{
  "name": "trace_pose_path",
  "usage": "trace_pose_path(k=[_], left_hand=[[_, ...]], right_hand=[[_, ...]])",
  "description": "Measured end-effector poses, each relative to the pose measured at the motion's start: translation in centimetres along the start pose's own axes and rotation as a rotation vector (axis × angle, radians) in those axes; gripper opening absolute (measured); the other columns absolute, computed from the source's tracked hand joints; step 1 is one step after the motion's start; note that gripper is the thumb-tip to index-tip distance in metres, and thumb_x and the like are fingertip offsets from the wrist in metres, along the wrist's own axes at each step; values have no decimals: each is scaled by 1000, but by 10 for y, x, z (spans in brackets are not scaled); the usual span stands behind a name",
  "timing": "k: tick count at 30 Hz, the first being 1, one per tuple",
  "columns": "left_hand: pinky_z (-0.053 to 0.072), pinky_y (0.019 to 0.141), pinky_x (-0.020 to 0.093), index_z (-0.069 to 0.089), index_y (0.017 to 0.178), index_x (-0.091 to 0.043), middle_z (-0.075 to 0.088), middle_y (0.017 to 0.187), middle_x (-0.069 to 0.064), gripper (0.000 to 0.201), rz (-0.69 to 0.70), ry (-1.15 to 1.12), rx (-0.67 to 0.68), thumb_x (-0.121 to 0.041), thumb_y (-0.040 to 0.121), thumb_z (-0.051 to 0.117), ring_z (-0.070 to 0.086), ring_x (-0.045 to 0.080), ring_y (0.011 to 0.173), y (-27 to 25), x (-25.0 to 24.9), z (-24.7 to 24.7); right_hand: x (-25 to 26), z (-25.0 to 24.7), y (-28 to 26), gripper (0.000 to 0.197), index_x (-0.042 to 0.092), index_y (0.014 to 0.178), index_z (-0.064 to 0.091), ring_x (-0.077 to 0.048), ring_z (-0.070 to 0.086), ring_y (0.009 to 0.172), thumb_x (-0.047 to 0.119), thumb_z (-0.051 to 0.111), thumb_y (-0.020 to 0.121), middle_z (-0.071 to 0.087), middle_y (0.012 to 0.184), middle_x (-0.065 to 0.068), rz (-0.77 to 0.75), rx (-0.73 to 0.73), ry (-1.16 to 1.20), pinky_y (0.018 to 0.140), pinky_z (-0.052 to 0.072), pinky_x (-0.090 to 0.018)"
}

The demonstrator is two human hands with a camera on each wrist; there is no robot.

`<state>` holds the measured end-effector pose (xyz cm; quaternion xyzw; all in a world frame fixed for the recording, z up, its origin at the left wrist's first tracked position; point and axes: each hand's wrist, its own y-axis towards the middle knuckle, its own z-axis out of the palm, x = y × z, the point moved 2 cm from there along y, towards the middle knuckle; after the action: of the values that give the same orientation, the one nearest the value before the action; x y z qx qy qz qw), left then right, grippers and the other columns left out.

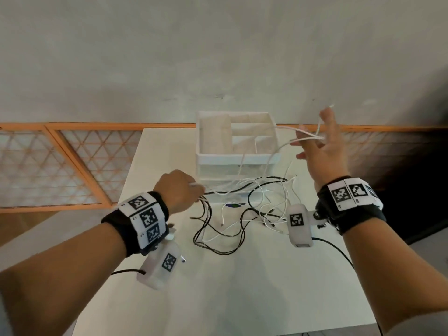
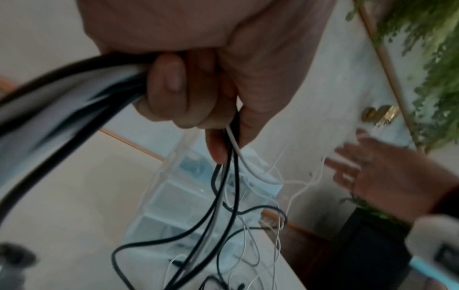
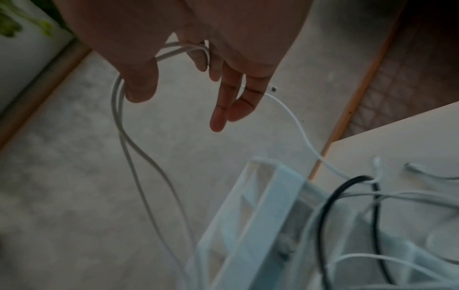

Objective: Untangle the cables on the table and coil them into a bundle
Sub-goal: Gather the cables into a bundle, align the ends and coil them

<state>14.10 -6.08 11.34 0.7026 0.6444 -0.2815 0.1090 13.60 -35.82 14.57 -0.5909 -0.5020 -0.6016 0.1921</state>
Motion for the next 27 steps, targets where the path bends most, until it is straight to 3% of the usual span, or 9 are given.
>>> trace_pose_path(k=[3, 5, 11, 14, 16, 18, 20, 24, 27], left_hand=[[49, 66, 27, 73, 71, -11, 72, 77, 6, 29, -24, 34, 103, -33, 82, 57, 65, 24, 78, 3, -1, 17], [50, 66, 27, 74, 69, -13, 72, 77, 3, 27, -37, 61, 162, -31, 80, 57, 65, 22, 78, 3, -4, 24], [37, 53, 23, 71, 59, -17, 61, 56, -5, 24, -100, 65, 178, -27, 79, 60, 58, 16, 62, 1, 4, 23], [31, 46, 22, 73, 63, -15, 50, 42, -8, 27, -82, -39, 100, -29, 84, 62, 47, 13, 47, -2, 3, 6], [24, 40, 21, 71, 65, -7, 36, 35, -7, 33, -45, -211, 24, -31, 87, 65, 32, 12, 35, -2, 1, -9], [17, 42, 21, 67, 70, 2, 27, 47, 4, 39, -2, -436, -33, -32, 87, 68, 21, 16, 38, -2, -1, -24], [15, 46, 23, 67, 71, 2, 22, 57, 7, 38, 40, -595, -65, -32, 88, 68, 17, 17, 45, -3, -8, -35], [15, 44, 22, 62, 52, -11, 20, 53, -2, 42, 76, -768, -66, -31, 89, 68, 14, 18, 47, -7, -21, -46], [13, 44, 23, 58, 42, -24, 19, 53, -4, 49, 52, -810, -55, -29, 90, 67, 13, 16, 48, -8, -25, -47]], right_hand=[[28, 16, 1, 88, 27, 154, 25, -25, 68, 107, 55, 69, 83, 31, 156, 10, -98, 41, 23, 78, 61, -41], [45, 19, 5, 92, 26, 155, 23, -28, 67, 110, 55, 70, 82, 28, 158, 9, -175, 31, 45, 85, 59, -50], [49, -1, 14, 98, 9, 156, 17, -12, 67, 96, 30, 77, 82, 2, 164, -11, -358, 15, -135, 72, 56, -19], [9, -13, 17, 104, 15, 157, 12, -3, 58, 108, 34, 79, 81, 0, 165, -6, -198, 69, -286, 96, 48, -16], [-36, -21, 10, 106, 16, 156, 10, -8, 41, 134, 36, 80, 79, 9, 164, -6, 45, 117, -357, 114, 30, -23], [-83, -26, -7, 109, 18, 155, 10, -25, 31, 145, 35, 82, 75, 20, 162, -7, 297, 177, -411, 116, 26, -35], [-120, -28, -28, 101, 21, 154, 17, -31, 37, 142, 26, 79, 74, 28, 160, -5, 443, 275, -512, 113, 37, -45], [-123, -20, -56, 84, 30, 152, 33, -30, 57, 120, 7, 60, 76, 51, 145, -6, 477, 559, -752, 93, 46, -29], [-85, -19, -41, 81, 29, 147, 42, -32, 59, 114, 10, 58, 70, 51, 139, -11, 297, 375, -855, 96, 50, -39]])
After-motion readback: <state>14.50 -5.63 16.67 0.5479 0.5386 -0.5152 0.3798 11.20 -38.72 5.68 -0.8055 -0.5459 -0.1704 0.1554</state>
